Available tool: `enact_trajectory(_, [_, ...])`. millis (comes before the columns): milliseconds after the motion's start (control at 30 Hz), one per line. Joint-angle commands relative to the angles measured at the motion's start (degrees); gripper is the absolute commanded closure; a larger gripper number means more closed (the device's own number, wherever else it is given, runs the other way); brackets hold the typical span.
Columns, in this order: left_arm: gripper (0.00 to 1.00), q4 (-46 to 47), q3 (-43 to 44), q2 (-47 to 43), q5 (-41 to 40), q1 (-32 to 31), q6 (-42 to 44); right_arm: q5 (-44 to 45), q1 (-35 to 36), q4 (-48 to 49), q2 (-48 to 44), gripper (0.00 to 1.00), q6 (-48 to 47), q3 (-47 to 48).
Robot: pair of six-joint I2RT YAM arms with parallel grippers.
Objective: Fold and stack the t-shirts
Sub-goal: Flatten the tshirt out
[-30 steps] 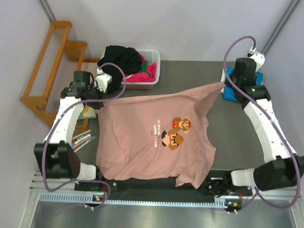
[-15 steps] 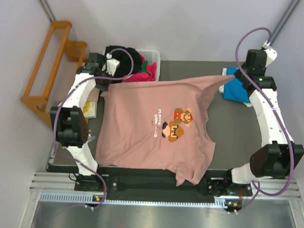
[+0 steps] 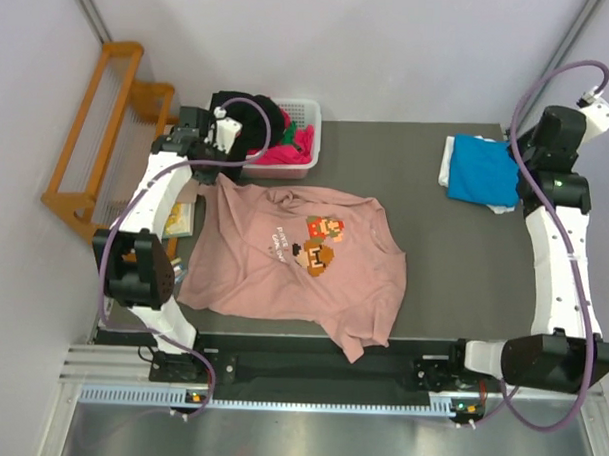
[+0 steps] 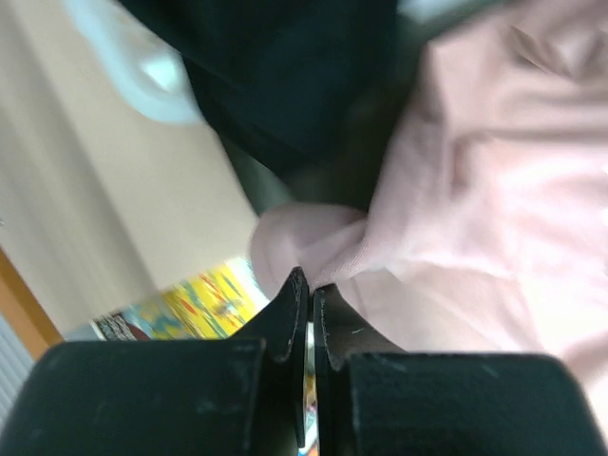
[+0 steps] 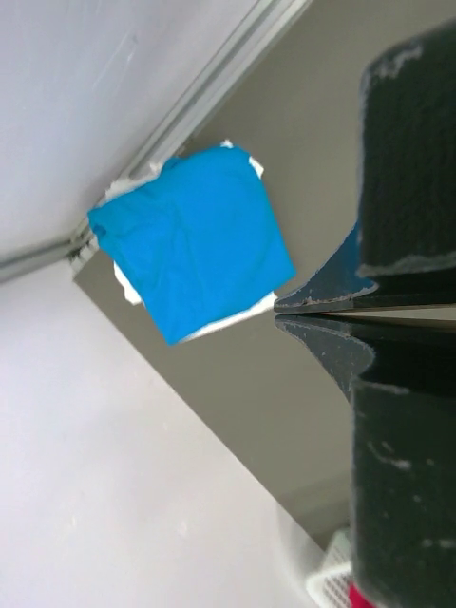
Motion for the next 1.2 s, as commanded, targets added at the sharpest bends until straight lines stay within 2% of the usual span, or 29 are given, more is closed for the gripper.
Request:
enact_trajectory(0, [1.00, 0.98, -2.94, -8.57, 1.09, -3.07, 1.08, -8.00, 3.05, 3.67, 3.36, 1.00, 0.39, -1.98])
enact_trajectory(67, [1.00, -0.16, -3.82, -9.02, 1.00, -4.05, 0.64, -14.49, 7.34, 2.97, 7.67, 1.00, -0.74, -1.46])
enact_trajectory(100, [1.00, -0.34, -4.18, -9.80, 1.17, -4.75, 0.38, -16.52, 9.10, 0.27, 12.92, 0.94, -1.71, -0.32])
enact_trajectory(133, [1.00, -0.35, -5.31, -10.24, 1.26, -5.19, -0.06, -16.88, 13.82, -1.67, 15.75, 0.87, -2.76, 2.91])
enact_trajectory(167, [1.00, -0.08, -6.02, -10.86, 1.17, -5.89, -0.24, -16.02, 16.48, -3.87, 18.48, 0.73, -5.29, 4.68])
enact_trajectory(233, [1.00, 0.35, -8.38, -12.53, 1.08, -6.51, -0.77, -11.73, 24.01, -7.84, 24.99, 0.59, -6.90, 8.63])
enact_trajectory(267, [1.00, 0.71, -9.09, -13.06, 1.00, -6.77, -0.86, -10.66, 26.15, -7.67, 26.40, 0.47, -8.12, 9.18])
enact_trajectory(300, [1.00, 1.23, -9.88, -13.84, 0.91, -6.95, -1.03, -9.69, 27.91, -7.49, 28.94, 0.26, -8.31, 9.70])
enact_trajectory(400, [1.00, 2.29, -13.05, -14.82, 0.91, -7.13, -1.47, -9.06, 32.31, -8.36, 34.39, 0.05, -8.31, 13.91])
enact_trajectory(433, [1.00, 2.55, -14.54, -14.91, 0.91, -7.13, -1.73, -9.76, 33.89, -9.24, 35.72, 0.05, -8.40, 16.71])
enact_trajectory(500, [1.00, 2.99, -16.47, -15.08, 0.91, -7.13, -2.00, -10.29, 35.57, -10.39, 39.66, 0.11, -8.48, 19.89])
enact_trajectory(533, [1.00, 3.26, -16.92, -15.08, 0.91, -7.13, -2.35, -10.38, 37.23, -11.70, 40.99, 0.15, -8.48, 23.04])
enact_trajectory(567, [1.00, 3.34, -17.36, -15.00, 0.91, -7.13, -2.61, -10.21, 38.20, -12.14, 43.27, 0.28, -8.66, 24.55])
enact_trajectory(600, [1.00, 3.35, -18.06, -15.00, -0.83, -7.21, -2.79, -10.21, 38.99, -12.41, 44.34, 0.31, -8.83, 26.91])
enact_trajectory(800, [1.00, 4.22, -21.48, -15.08, -0.41, -7.13, -3.93, -13.28, 43.57, -13.73, 52.51, 0.32, -9.36, 36.76])
enact_trajectory(1167, [1.00, 4.66, -23.95, -15.08, 0.12, -7.21, -4.99, -31.47, 45.59, -7.50, 62.88, 0.36, -7.69, 42.23])
